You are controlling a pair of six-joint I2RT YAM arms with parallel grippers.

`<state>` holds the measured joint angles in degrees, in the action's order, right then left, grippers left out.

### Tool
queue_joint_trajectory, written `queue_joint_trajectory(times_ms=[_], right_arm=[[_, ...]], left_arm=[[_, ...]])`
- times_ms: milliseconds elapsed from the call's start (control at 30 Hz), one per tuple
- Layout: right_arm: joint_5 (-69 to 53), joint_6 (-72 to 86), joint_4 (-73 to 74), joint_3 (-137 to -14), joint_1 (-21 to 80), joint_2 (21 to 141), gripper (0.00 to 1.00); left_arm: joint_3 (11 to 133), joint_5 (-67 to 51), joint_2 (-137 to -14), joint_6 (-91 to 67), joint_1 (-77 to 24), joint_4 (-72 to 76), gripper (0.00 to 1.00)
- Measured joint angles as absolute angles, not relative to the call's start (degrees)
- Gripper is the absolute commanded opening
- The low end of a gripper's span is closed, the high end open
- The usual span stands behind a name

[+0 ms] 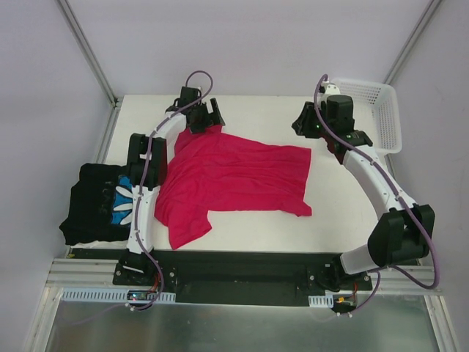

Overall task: Fold and stack the t-shirts
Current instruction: Flatten out the tshirt

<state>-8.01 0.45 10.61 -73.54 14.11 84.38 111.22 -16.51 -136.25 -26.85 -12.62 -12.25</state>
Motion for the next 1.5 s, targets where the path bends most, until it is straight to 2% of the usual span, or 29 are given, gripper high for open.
queue_joint_trajectory(times_ms=[400,633,700,800,900,1100,1233,1500], right_arm=[[-13.5,3.4,11.0,-68.1,14.1,83.5,0.43],[-17.9,5.7,10.3,-67.6,14.1,85.8,0.43],[-18.3,5.9,9.8,-67.6,14.1,88.1,0.39],[-18.5,6.0,9.8,-68.7,14.1,94.0,0.31],[-18.6,6.1,9.6,-72.5,14.0,102.2,0.26],[-20.3,7.9,10.4,-82.3,13.8,117.4,0.25],[-21.3,9.6,10.8,-84.2,13.5,120.8,0.25],[-21.5,11.8,10.8,-85.3,12.1,121.1,0.26]], left_arm=[[132.2,-19.7,-148.0,-30.6,-5.0,-16.6,0.99],[135.1,-20.1,-148.9,-32.2,-0.3,-16.7,0.99],[134.9,-20.8,-148.9,-32.4,0.8,-16.7,0.99],[130.5,-22.5,-146.7,-32.4,1.3,-16.4,0.99],[121.0,-23.9,-141.0,-32.3,1.0,-15.9,0.99],[104.6,-25.4,-126.4,-31.9,-0.4,-13.6,0.99],[99.8,-26.5,-118.5,-30.9,-1.2,-11.0,0.99],[95.6,-28.6,-110.7,-30.3,-1.9,-8.6,0.99]])
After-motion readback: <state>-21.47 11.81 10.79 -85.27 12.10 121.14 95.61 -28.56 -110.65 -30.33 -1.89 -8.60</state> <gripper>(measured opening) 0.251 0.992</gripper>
